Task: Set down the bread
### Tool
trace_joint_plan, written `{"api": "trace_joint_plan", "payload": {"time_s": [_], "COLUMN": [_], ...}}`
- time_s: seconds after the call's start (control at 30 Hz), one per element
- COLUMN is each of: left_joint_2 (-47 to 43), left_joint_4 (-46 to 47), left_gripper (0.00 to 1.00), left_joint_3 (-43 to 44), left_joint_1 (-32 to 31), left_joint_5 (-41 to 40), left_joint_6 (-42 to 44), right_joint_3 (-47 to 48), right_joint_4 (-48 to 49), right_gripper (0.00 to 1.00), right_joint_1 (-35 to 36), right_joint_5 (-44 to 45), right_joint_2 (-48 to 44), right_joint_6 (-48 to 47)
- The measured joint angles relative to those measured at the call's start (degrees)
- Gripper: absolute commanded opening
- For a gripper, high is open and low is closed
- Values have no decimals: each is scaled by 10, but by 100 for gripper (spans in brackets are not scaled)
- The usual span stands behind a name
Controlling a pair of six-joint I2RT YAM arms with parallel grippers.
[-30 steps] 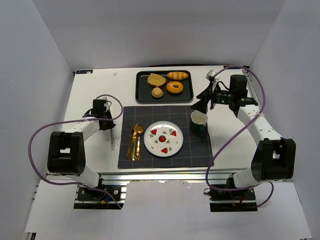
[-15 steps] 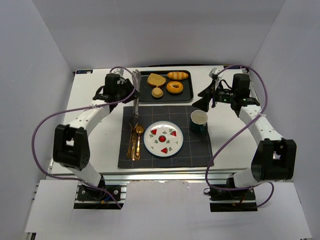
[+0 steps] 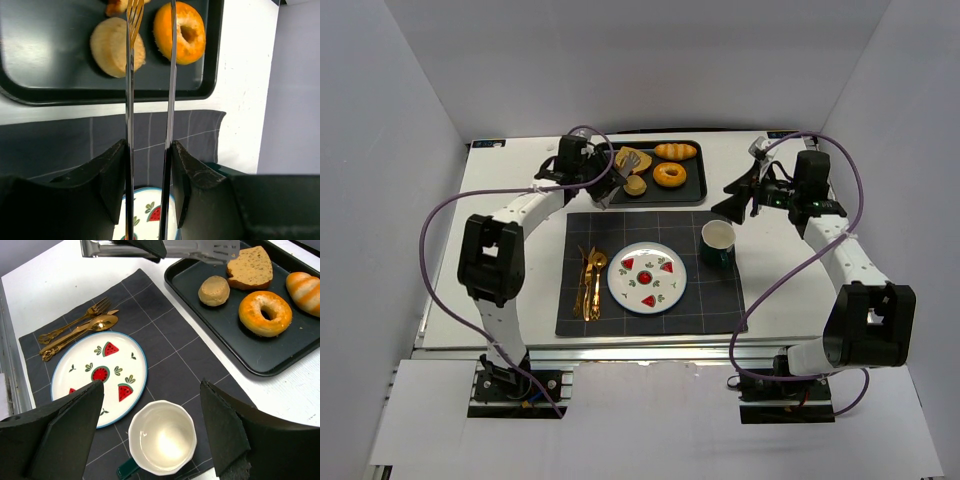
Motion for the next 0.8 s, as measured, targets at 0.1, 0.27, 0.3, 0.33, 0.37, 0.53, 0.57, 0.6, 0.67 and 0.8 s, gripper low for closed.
{"api": "trace_joint_plan", "payload": {"time_s": [0.1, 0.27, 0.3, 0.33, 0.37, 0.53, 0.57, 0.6, 0.67, 0.8], "left_joint_2": [22, 50, 54, 57, 62, 80, 82, 85, 91, 106], "left_joint_4": [5, 7, 7, 9, 9, 13, 13, 13, 12, 13], "left_gripper": [49, 50, 50, 50, 50, 51, 51, 52, 52, 52], "left_joint_3": [15, 20, 20, 23, 26, 36, 38, 41, 48, 62], "left_joint_1": [-11, -26, -29, -30, -32, -38, -39, -39, -40, -40], "left_joint_5": [7, 19, 21, 24, 26, 33, 35, 35, 36, 38], "left_joint_6": [-12, -30, -32, -35, -37, -49, -51, -52, -55, -58], "right_joint_3": [-3, -3, -3, -3, -3, -3, -3, -4, -8, -12], "right_joint_4": [3, 4, 4, 4, 4, 6, 6, 7, 8, 8], "right_gripper": [82, 82, 82, 82, 82, 82, 82, 82, 83, 83], "right_joint_1": [-4, -8, -9, -9, -10, -12, -12, -12, -13, -13], "right_joint_5": [-2, -4, -4, -5, -6, -8, -8, -9, -10, -11], "right_joint_2": [-2, -2, -2, -2, -2, -2, -2, -2, -2, -3], "right_joint_6": [2, 8, 9, 10, 10, 10, 10, 10, 10, 11]}}
